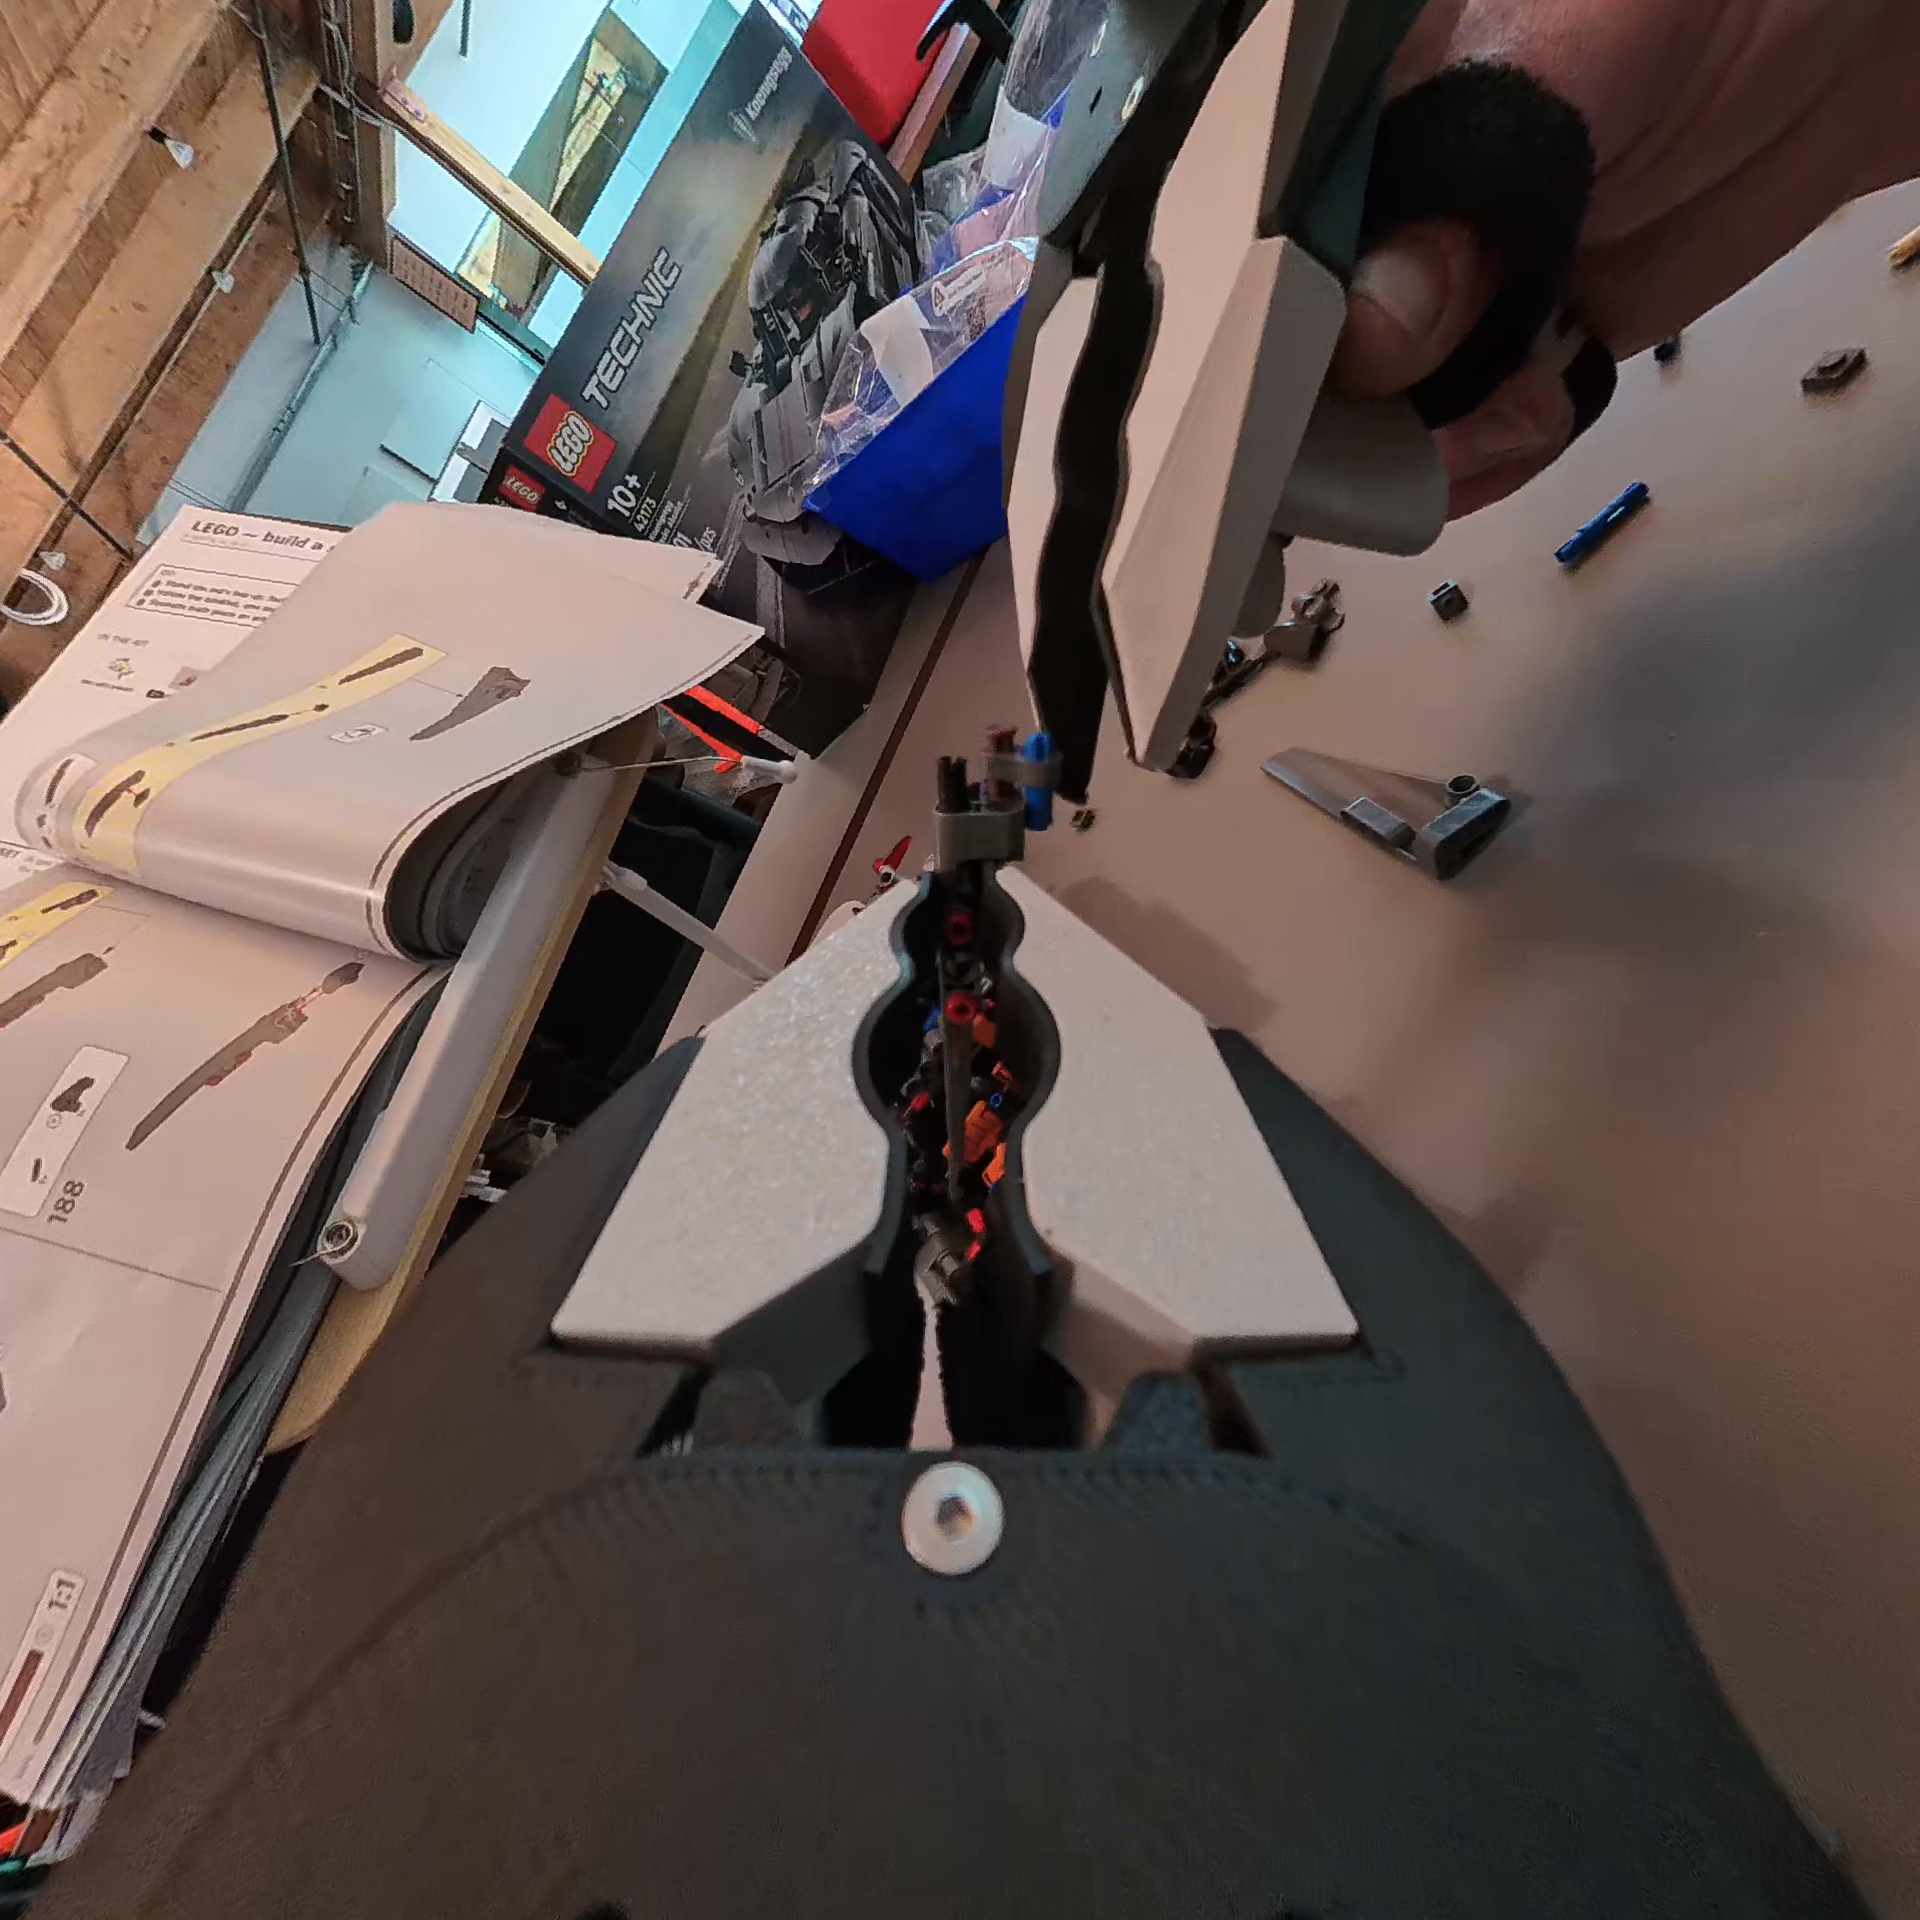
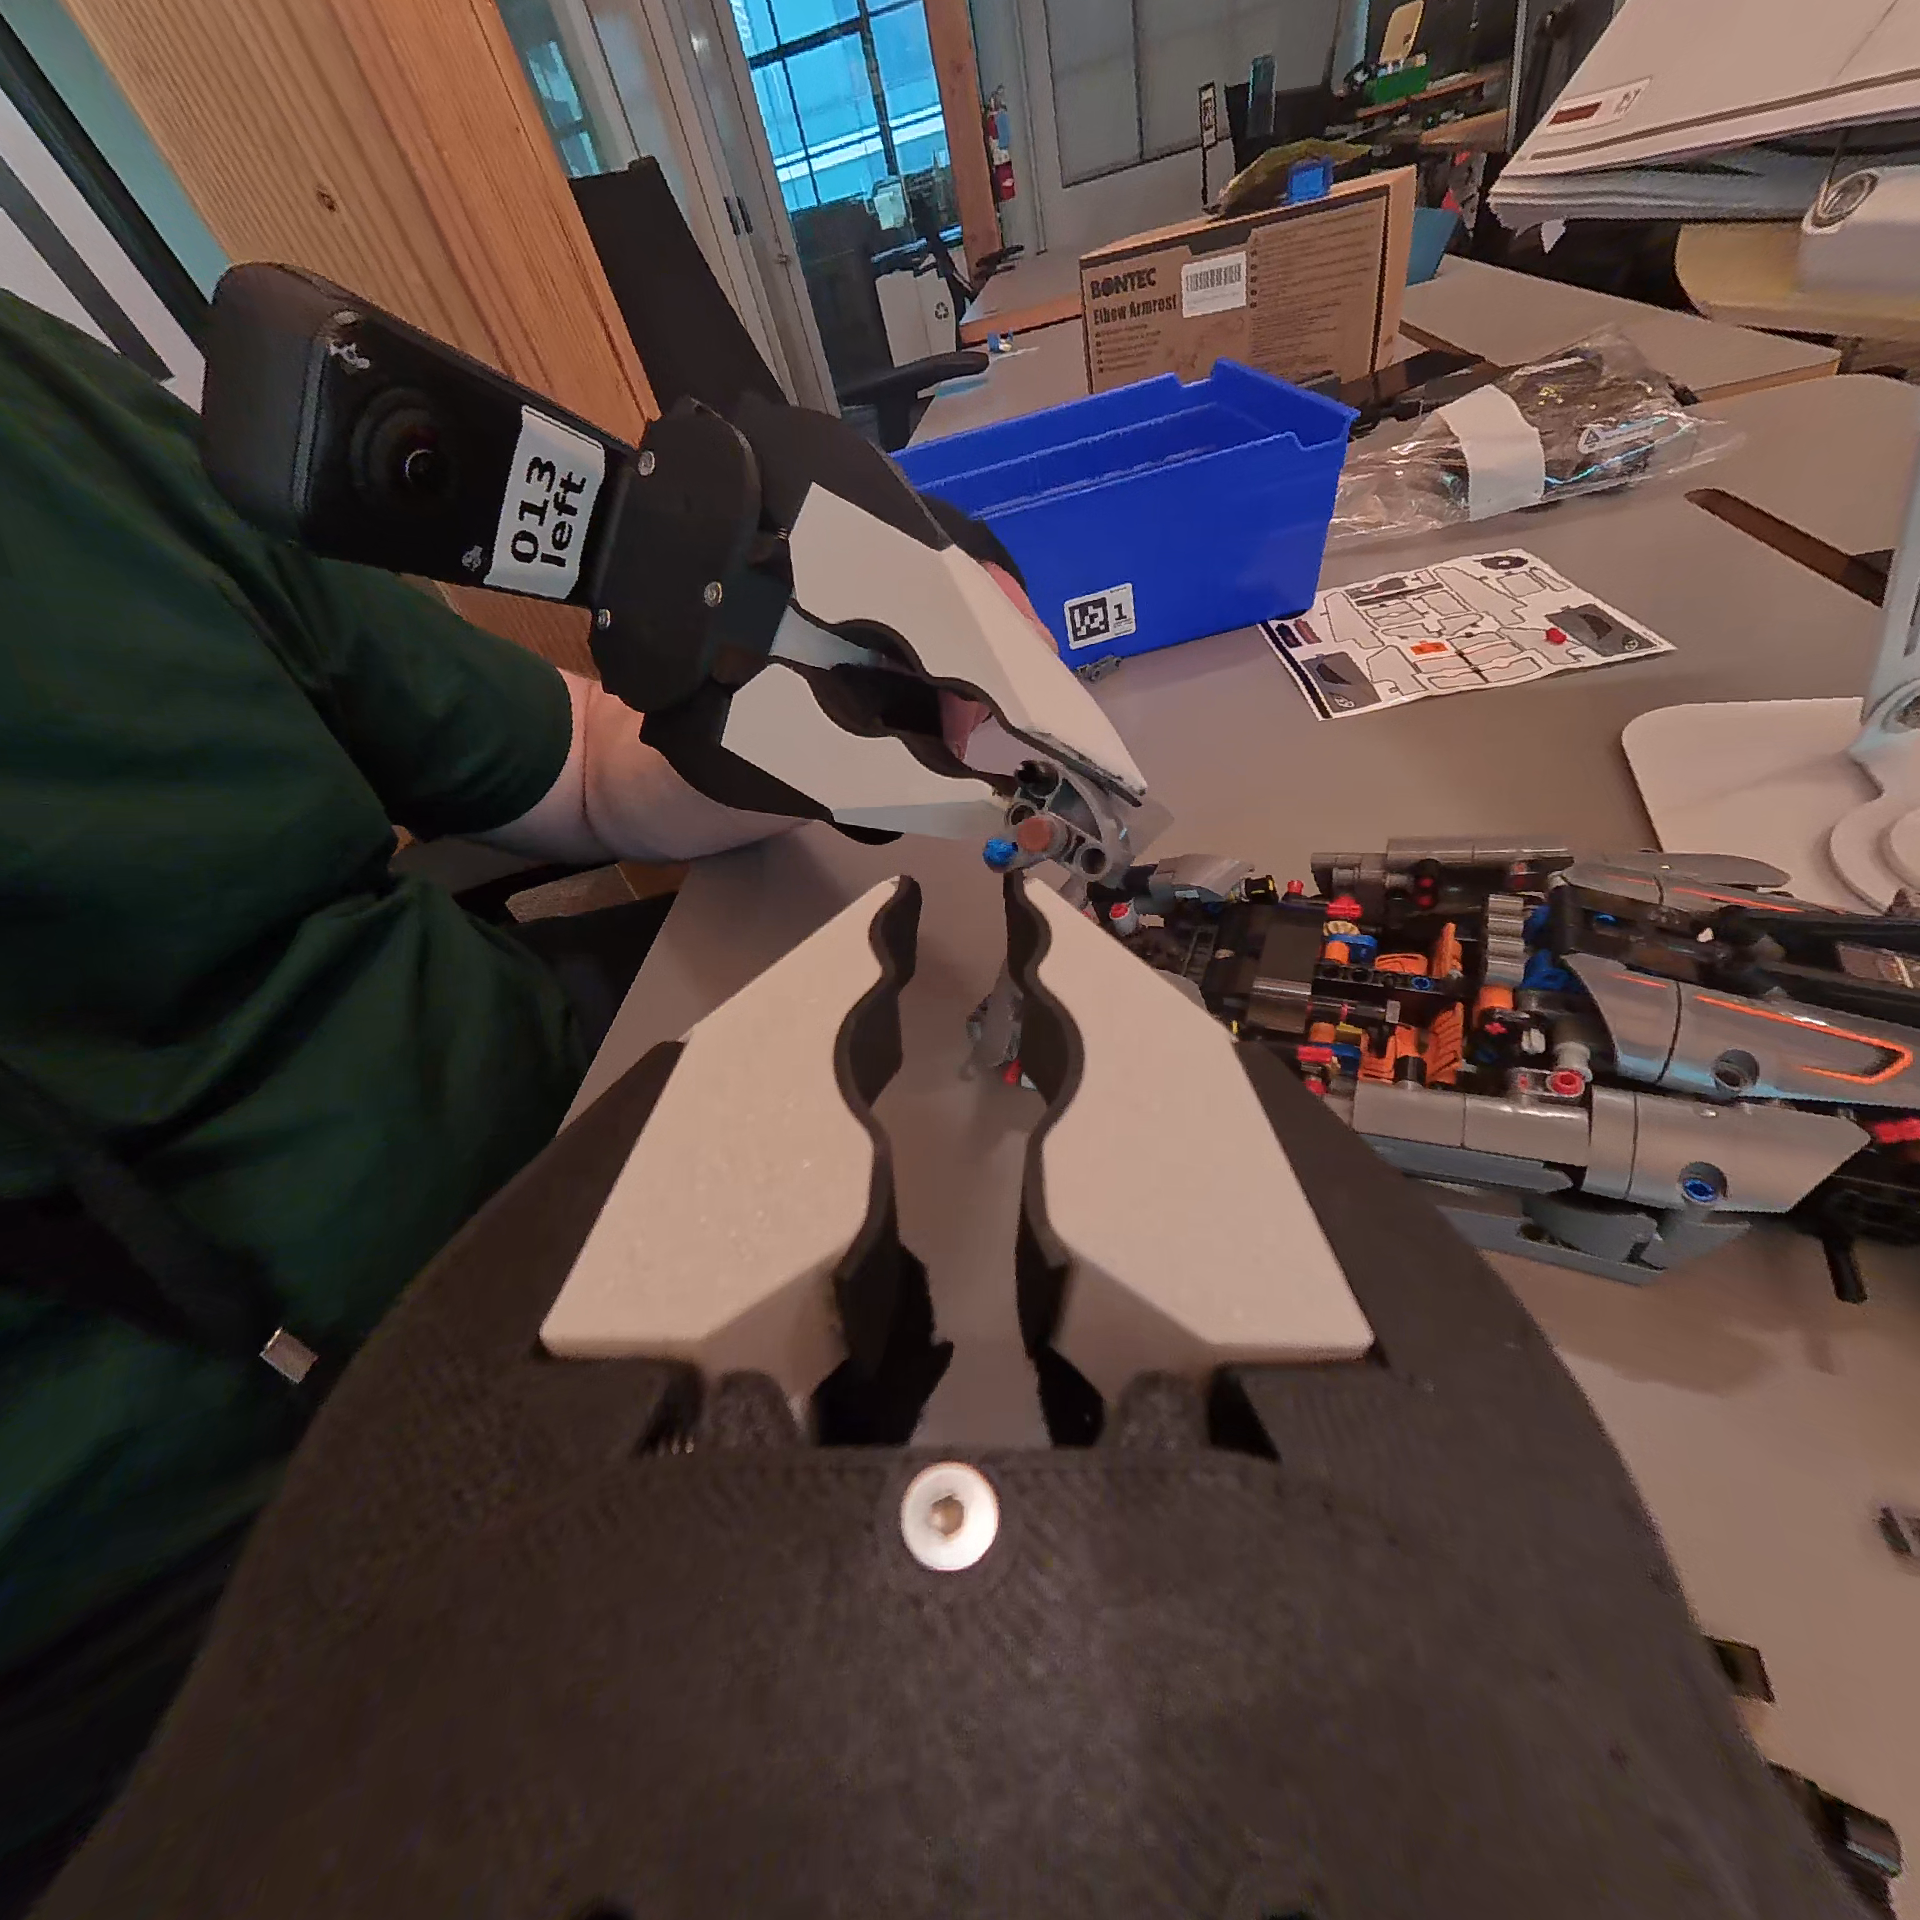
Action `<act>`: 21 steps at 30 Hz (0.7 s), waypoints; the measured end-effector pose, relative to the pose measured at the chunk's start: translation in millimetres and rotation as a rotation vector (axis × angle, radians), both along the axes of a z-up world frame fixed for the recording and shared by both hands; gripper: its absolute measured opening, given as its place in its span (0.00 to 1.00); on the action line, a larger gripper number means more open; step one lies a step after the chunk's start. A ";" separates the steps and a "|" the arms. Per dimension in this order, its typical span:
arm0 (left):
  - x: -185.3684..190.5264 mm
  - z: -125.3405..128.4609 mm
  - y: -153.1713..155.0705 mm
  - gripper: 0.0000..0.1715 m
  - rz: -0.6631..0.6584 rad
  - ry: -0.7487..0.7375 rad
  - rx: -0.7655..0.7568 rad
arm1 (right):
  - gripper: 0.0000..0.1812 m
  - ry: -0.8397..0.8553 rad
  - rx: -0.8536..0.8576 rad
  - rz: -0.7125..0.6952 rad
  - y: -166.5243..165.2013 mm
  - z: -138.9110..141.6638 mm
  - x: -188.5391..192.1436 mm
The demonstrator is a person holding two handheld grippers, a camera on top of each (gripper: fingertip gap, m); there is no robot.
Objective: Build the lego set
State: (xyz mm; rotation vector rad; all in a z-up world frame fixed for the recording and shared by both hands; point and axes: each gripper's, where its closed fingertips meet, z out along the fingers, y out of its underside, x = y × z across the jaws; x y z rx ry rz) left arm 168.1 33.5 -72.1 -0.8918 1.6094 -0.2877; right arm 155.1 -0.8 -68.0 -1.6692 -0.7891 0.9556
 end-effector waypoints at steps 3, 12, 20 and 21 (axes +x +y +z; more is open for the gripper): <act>-0.4 -1.3 1.4 0.03 0.003 0.005 0.000 | 0.08 0.001 -0.005 0.000 1.0 -1.6 -1.2; -0.1 -2.3 2.5 0.03 0.009 0.009 0.004 | 0.09 -0.021 0.007 -0.006 1.3 -2.5 -2.1; -0.1 -2.6 6.6 0.03 0.029 0.009 0.005 | 0.09 -0.091 0.050 -0.062 5.7 -3.4 -0.4; 0.0 -2.7 6.9 0.03 0.029 0.009 0.004 | 0.09 -0.093 0.053 -0.066 5.8 -3.2 -0.2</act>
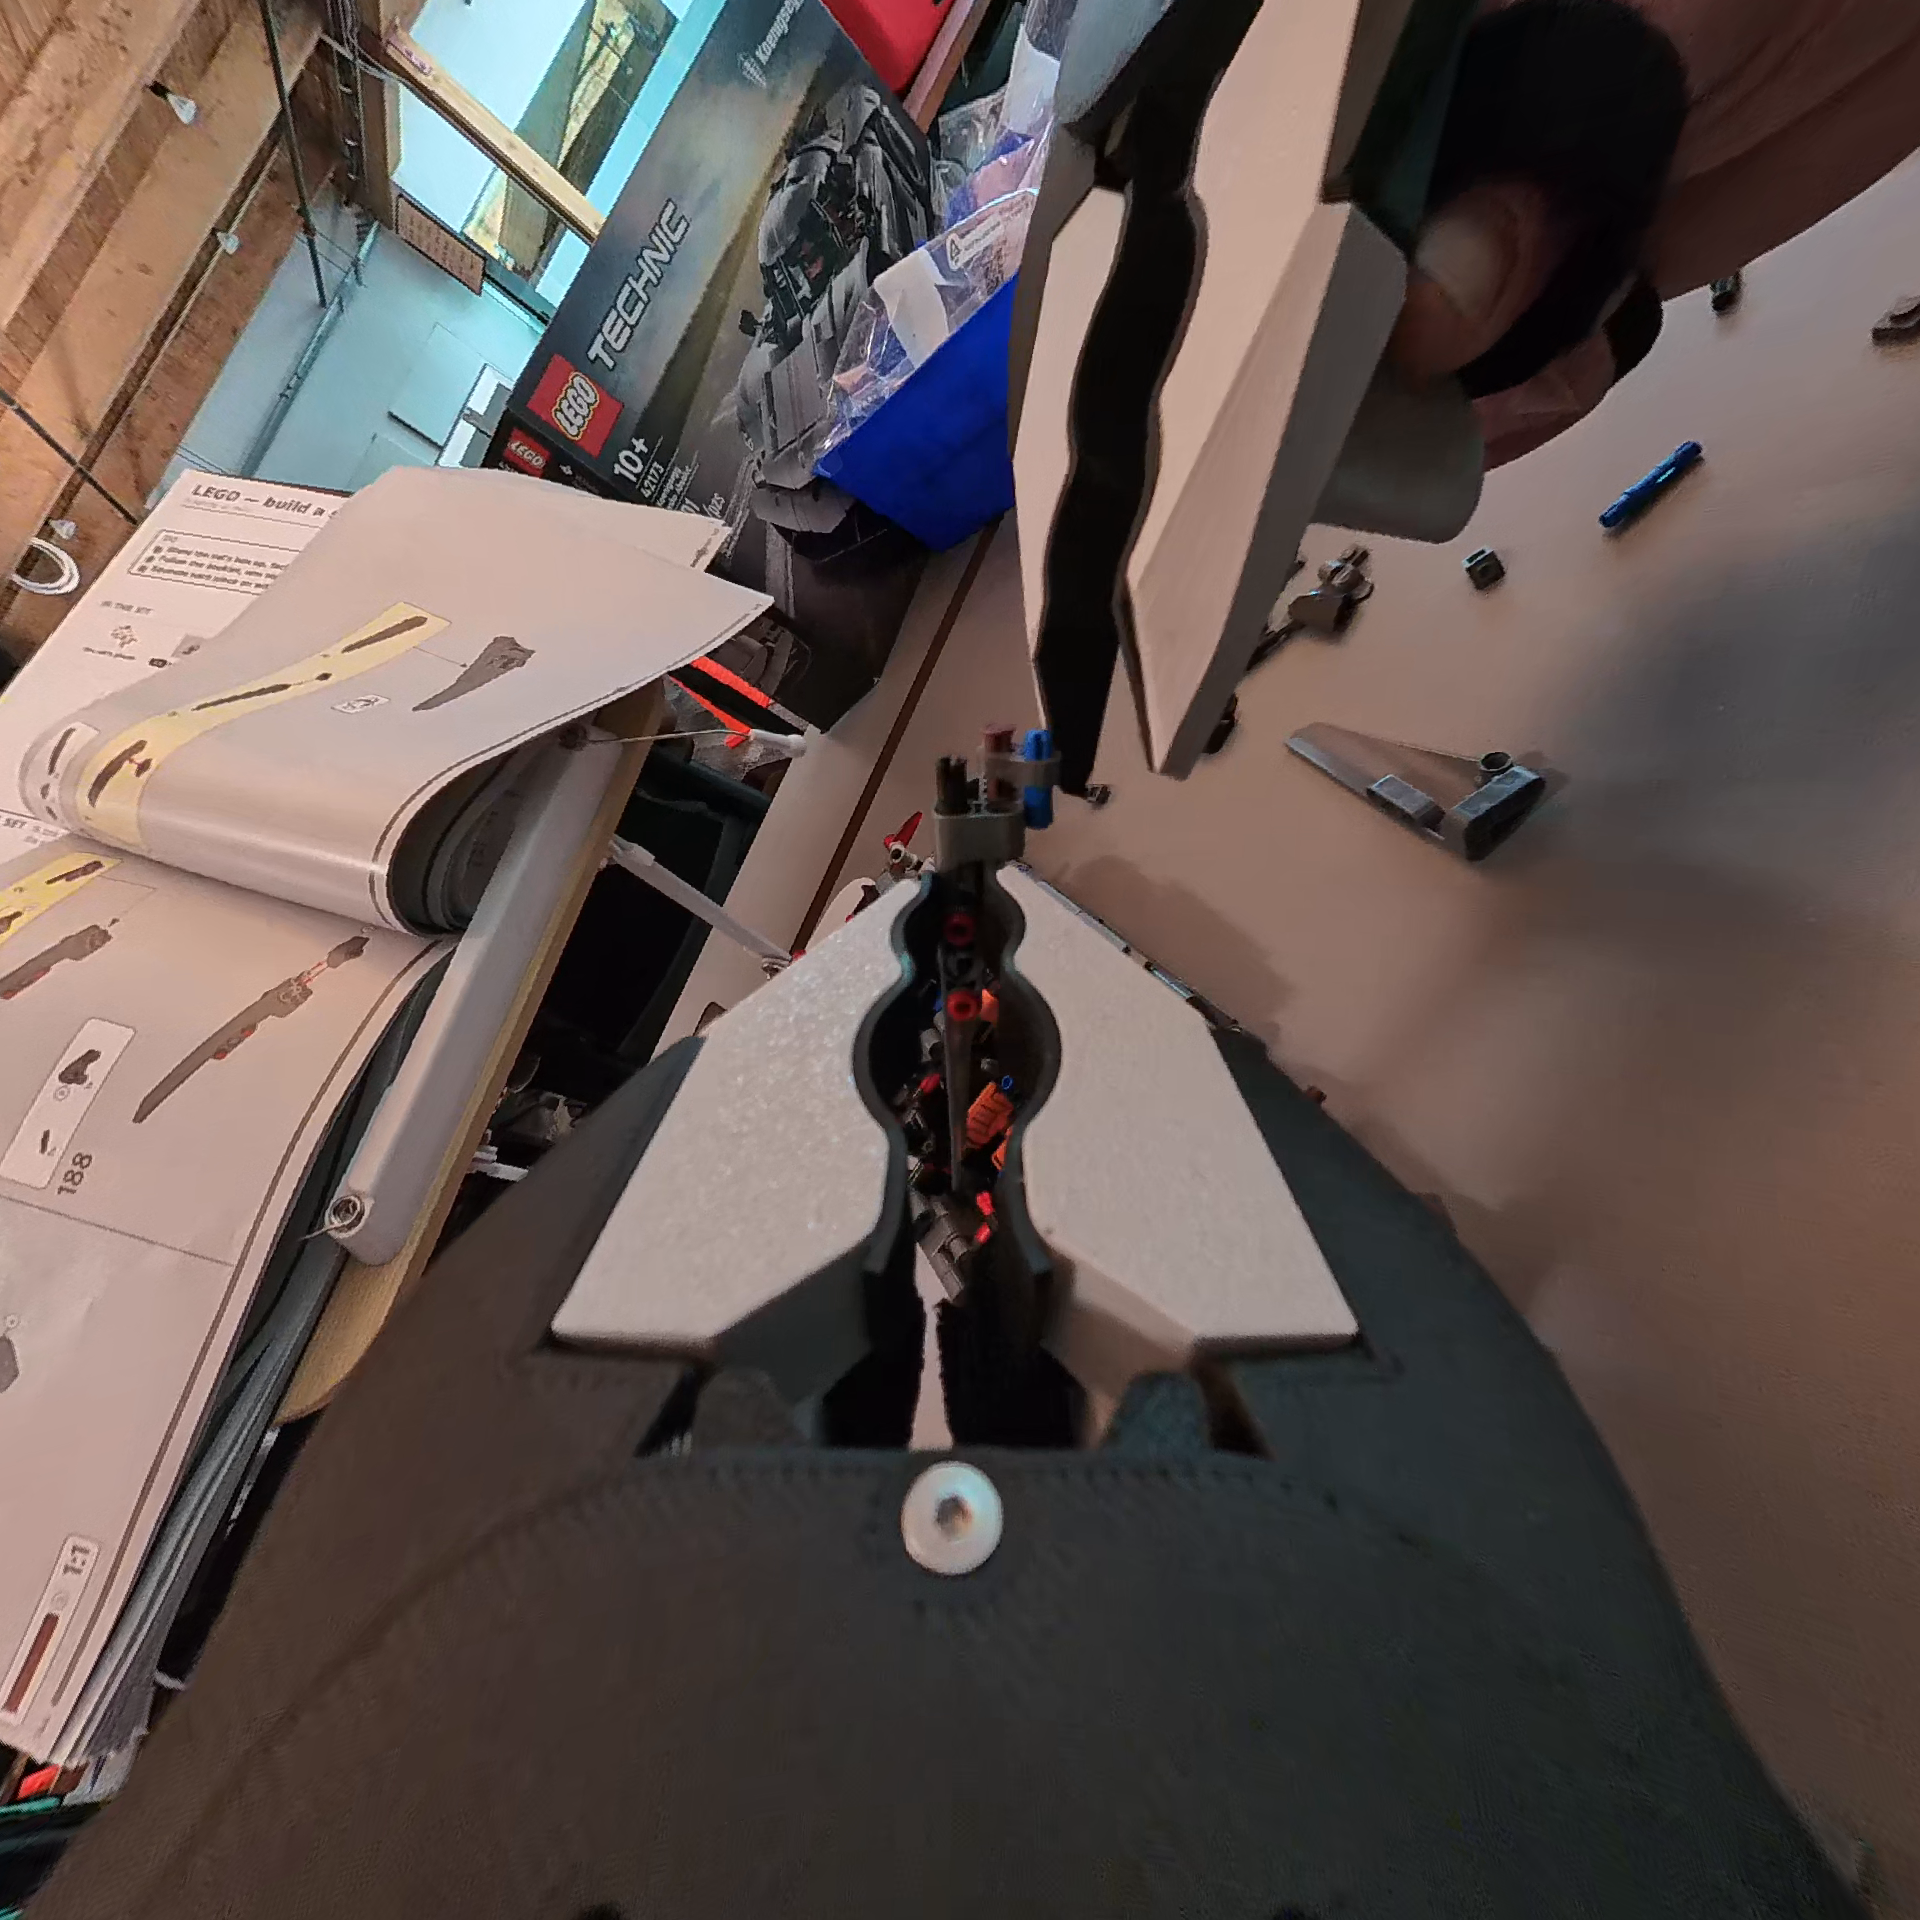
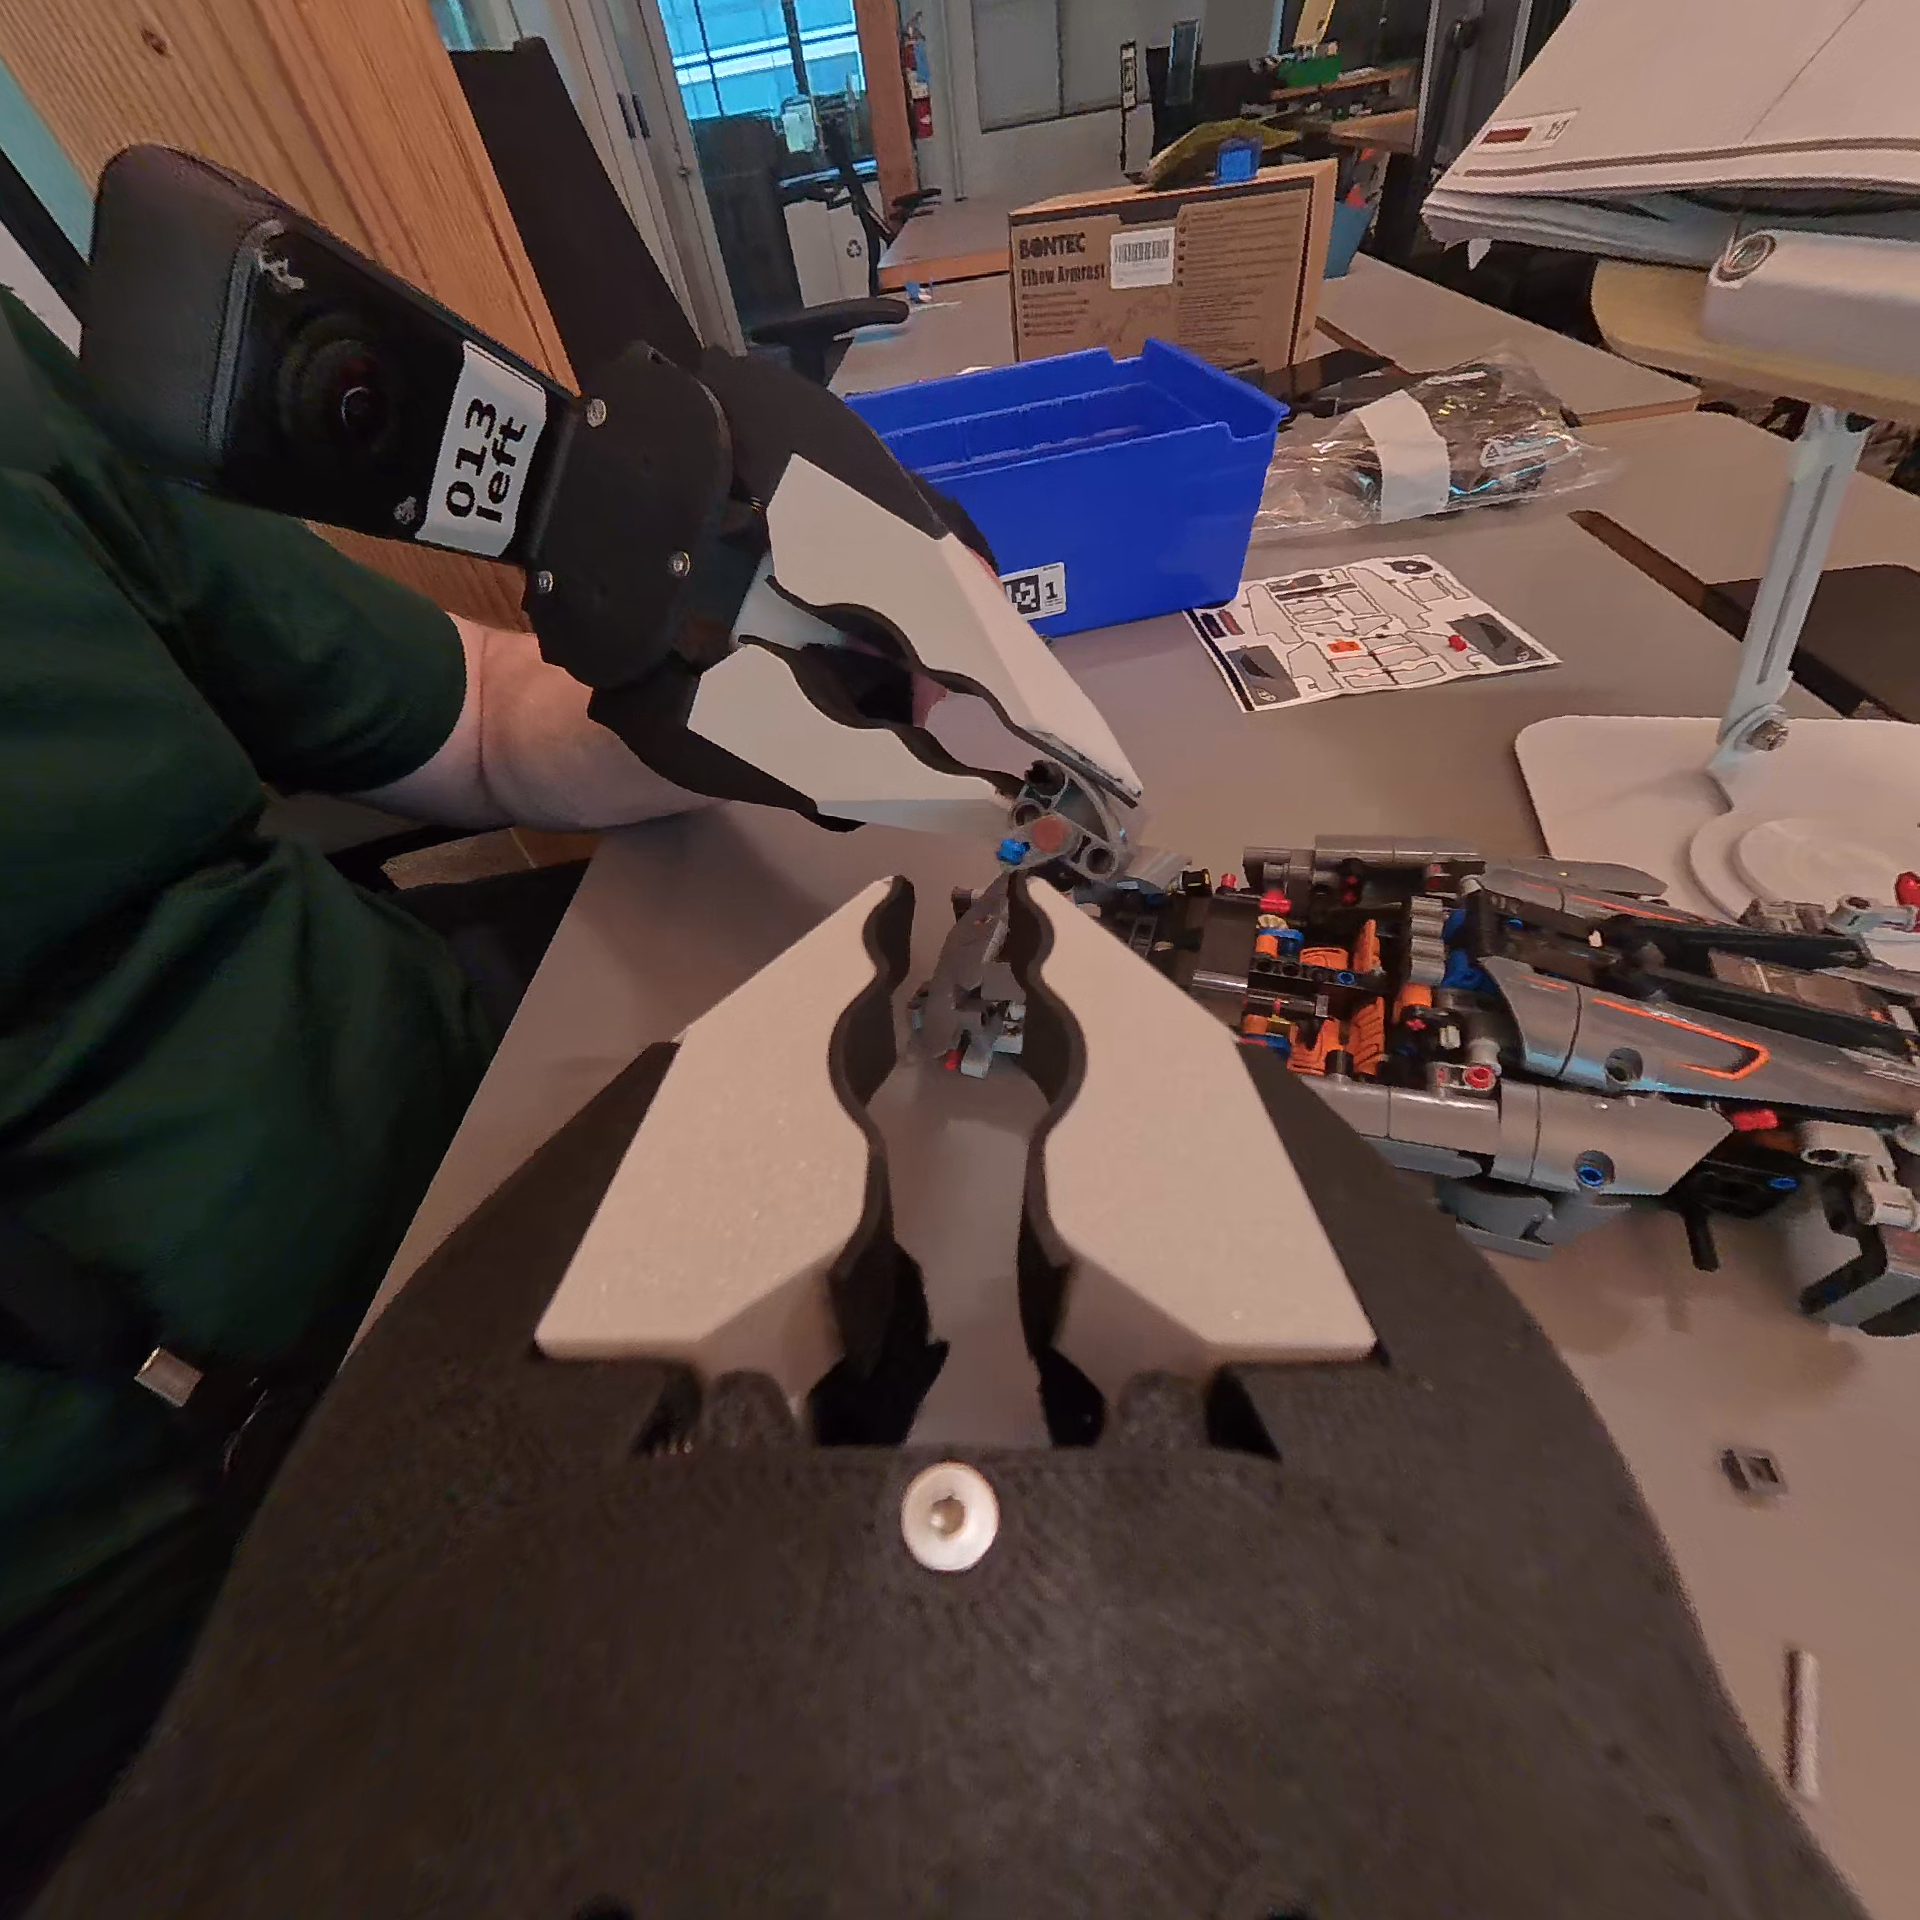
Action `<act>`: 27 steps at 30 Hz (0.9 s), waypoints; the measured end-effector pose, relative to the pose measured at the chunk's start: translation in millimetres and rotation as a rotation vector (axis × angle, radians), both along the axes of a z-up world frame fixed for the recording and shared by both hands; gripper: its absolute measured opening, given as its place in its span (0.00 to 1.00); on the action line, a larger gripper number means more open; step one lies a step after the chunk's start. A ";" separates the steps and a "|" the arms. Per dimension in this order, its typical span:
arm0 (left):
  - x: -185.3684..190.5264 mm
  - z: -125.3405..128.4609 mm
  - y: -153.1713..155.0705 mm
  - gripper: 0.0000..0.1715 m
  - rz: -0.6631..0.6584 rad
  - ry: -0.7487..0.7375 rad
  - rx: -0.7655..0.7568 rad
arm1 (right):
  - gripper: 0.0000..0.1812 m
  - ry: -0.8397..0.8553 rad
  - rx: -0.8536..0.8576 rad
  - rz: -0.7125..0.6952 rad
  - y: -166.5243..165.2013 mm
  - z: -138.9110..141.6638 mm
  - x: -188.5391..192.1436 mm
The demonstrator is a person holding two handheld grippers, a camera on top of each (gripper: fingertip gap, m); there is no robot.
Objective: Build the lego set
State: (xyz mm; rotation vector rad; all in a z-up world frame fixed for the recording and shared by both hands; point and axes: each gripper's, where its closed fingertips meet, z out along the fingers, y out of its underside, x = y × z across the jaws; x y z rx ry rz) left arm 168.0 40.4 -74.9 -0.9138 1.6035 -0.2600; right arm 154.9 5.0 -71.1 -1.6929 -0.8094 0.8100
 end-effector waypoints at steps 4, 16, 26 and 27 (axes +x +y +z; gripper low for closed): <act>-0.2 -0.3 0.9 0.03 0.003 0.001 -0.001 | 0.09 -0.014 0.005 -0.008 0.7 -0.6 -0.2; -1.3 0.1 3.6 0.03 0.012 0.000 -0.006 | 0.07 -0.017 0.034 -0.022 0.8 3.1 0.2; -0.5 -1.2 2.7 0.03 0.006 0.002 -0.011 | 0.05 -0.020 0.062 -0.027 -0.3 7.1 0.0; -0.3 -1.6 2.7 0.03 0.007 0.004 -0.008 | 0.05 -0.023 0.063 -0.028 -0.3 6.9 0.2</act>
